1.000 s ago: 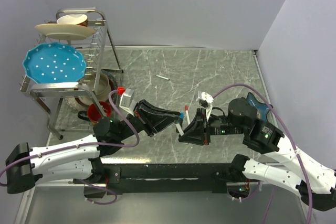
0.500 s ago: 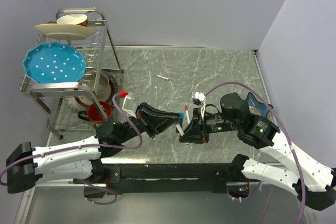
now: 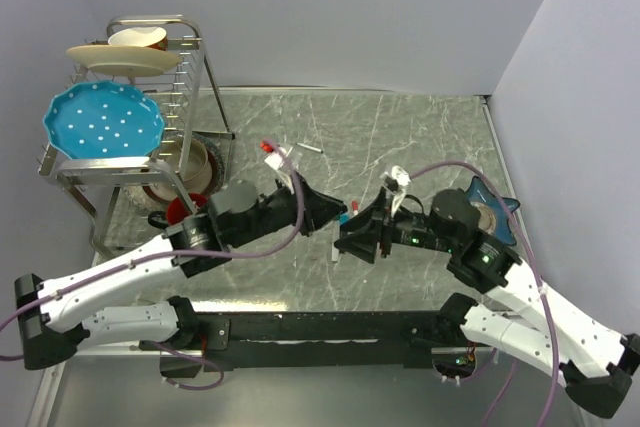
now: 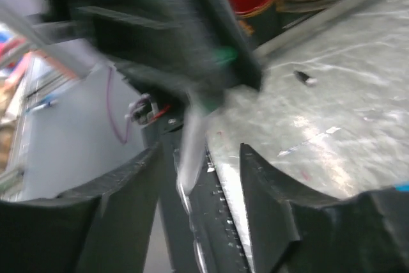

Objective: Insert the pens into the pen caps

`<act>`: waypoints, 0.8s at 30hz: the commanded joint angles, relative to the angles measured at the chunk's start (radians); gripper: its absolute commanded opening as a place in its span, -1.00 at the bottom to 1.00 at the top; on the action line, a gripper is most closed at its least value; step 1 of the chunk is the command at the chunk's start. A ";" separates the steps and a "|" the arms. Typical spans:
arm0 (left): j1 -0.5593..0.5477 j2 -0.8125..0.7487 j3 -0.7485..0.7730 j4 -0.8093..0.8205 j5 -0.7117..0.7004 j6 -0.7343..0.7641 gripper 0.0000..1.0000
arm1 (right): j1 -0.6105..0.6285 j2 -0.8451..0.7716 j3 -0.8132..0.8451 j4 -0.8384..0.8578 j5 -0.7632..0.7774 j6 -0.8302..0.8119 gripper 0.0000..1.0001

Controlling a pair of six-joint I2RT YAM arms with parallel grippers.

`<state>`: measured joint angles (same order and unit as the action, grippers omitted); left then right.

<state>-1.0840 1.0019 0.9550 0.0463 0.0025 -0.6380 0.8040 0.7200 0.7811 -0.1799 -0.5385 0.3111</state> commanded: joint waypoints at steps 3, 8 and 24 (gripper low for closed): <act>0.133 0.122 0.083 -0.226 0.001 0.035 -0.98 | -0.009 -0.234 -0.109 0.034 0.153 0.037 0.45; 0.217 0.332 0.134 -0.224 -0.096 0.047 -0.98 | -0.008 -0.338 -0.137 -0.050 0.207 0.052 0.88; 0.337 0.885 0.363 -0.250 -0.070 -0.061 -0.90 | -0.008 -0.398 -0.131 -0.136 0.244 0.039 0.94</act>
<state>-0.7551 1.8496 1.2472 -0.2031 -0.0765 -0.6582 0.7979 0.3302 0.6456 -0.3252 -0.3145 0.3580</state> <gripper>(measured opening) 0.065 0.971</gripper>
